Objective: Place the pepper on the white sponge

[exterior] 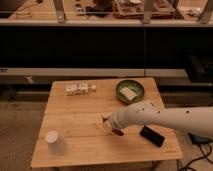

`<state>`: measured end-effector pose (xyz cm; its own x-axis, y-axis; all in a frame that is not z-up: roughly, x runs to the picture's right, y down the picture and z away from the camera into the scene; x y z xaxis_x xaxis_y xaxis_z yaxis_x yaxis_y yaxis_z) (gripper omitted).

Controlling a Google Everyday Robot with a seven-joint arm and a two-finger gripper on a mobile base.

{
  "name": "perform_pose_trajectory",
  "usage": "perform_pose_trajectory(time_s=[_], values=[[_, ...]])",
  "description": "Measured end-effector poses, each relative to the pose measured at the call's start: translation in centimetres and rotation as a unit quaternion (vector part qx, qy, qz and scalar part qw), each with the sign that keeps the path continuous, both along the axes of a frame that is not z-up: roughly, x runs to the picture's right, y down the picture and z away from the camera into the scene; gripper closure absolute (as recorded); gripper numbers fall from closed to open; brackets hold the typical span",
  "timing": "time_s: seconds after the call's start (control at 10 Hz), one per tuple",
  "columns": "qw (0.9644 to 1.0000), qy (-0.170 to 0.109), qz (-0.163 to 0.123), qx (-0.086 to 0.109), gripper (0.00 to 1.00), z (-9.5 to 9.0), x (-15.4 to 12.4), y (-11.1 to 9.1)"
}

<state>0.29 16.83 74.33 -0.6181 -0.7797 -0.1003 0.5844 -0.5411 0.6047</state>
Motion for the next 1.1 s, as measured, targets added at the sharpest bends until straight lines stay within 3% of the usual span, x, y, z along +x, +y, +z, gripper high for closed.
perform_pose_trajectory(time_s=[0.2, 0.4, 0.5, 0.8, 1.1], values=[[1.0000, 0.003, 0.002, 0.002, 0.99, 0.2, 0.3, -0.2], [0.9993, 0.025, 0.029, 0.004, 0.99, 2.0, 2.8, -1.2], [0.9971, 0.049, 0.057, 0.009, 0.99, 3.7, 6.1, -2.3], [0.9916, 0.080, 0.099, 0.023, 0.99, 6.1, 10.7, -4.3], [0.9870, 0.101, 0.118, 0.042, 0.99, 7.6, 13.4, -6.2]])
